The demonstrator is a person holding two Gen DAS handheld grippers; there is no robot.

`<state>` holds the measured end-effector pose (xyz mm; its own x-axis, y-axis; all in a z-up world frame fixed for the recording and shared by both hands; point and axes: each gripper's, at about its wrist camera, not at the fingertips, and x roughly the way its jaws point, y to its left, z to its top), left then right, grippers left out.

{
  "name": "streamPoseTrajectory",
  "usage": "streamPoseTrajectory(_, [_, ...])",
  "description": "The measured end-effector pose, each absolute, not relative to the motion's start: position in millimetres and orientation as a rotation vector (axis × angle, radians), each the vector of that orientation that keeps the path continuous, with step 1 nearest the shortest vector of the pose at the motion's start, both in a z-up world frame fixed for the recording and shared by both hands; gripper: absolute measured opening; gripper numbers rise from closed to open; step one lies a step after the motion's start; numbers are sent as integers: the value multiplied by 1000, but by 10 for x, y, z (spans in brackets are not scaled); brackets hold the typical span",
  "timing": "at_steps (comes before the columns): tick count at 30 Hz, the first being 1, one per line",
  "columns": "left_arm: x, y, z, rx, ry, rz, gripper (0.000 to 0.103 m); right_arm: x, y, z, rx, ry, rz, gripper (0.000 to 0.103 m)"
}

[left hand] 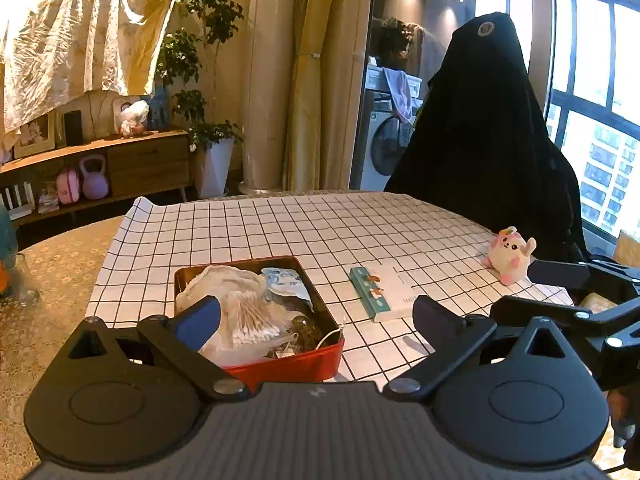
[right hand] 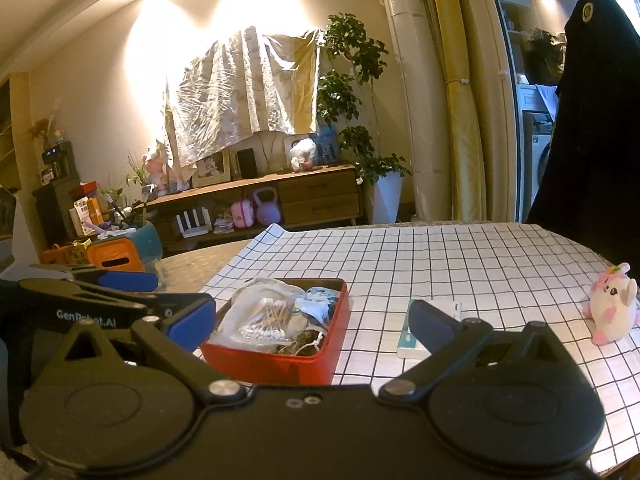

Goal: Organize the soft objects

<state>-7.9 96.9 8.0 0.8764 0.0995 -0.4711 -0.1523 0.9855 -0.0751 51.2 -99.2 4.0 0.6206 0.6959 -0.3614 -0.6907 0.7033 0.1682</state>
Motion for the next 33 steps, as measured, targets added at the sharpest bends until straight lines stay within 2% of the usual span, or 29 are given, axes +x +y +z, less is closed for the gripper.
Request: streamPoseTrajectory(33, [-181, 810, 109, -107, 430, 79, 103, 300, -1110, -60, 57, 383, 637, 103])
